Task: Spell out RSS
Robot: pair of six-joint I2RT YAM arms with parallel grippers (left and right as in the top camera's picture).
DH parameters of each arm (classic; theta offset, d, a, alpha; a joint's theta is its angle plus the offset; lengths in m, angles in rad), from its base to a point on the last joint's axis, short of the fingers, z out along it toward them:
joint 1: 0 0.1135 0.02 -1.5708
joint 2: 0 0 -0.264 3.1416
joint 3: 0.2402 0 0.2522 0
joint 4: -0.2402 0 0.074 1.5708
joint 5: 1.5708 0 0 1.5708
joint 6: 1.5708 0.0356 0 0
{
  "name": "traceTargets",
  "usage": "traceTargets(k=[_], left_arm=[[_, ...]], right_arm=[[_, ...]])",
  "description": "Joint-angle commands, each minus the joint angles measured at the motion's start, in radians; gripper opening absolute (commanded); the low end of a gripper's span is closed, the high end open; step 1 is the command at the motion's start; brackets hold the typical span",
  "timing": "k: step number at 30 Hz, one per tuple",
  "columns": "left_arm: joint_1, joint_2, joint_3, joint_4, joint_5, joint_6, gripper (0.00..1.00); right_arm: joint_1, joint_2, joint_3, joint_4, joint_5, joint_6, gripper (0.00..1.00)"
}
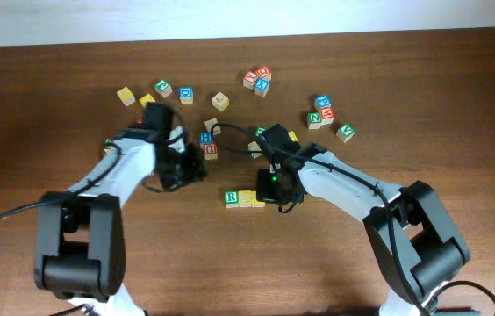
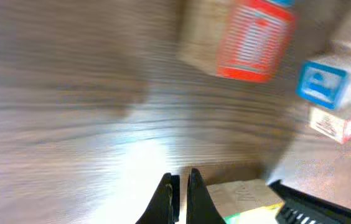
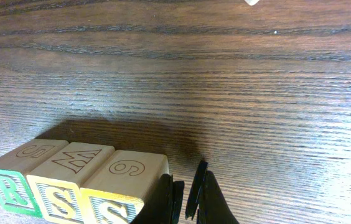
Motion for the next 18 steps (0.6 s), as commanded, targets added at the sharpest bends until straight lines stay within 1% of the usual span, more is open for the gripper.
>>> traceTargets(k=[1,3,8,10,13,18], left_arm=[[0.032,0.013,0.015,-0.097,-0.044,0.032,0.0],[0.017,0.013,0.011,-0.157,-0.058,0.039,0.0],[-0.077,0.013,-0.021,-0.158,-0.059,0.031,0.0],[-0.109,0.013,-0.021,-0.136,-0.059,0.03,0.0],[-0.12,0.013,-0.021,-0.124,-0.063,-0.011,0.0],[-0.13,0.013,-0.021,-0.122,-0.059,-0.014,0.0]], right_arm=[[0.007,0.006,0.01,0.004,0.003,0.0,0.04],[0.007,0.006,0.01,0.004,0.003,0.0,0.04],[0.007,0.006,0.01,0.007,0.002,0.0,0.04],[0.007,0.006,0.01,0.007,0.002,0.0,0.04],[0.007,0.006,0.01,0.006,0.002,0.0,0.04],[0.007,0.006,0.01,0.007,0.002,0.0,0.04]])
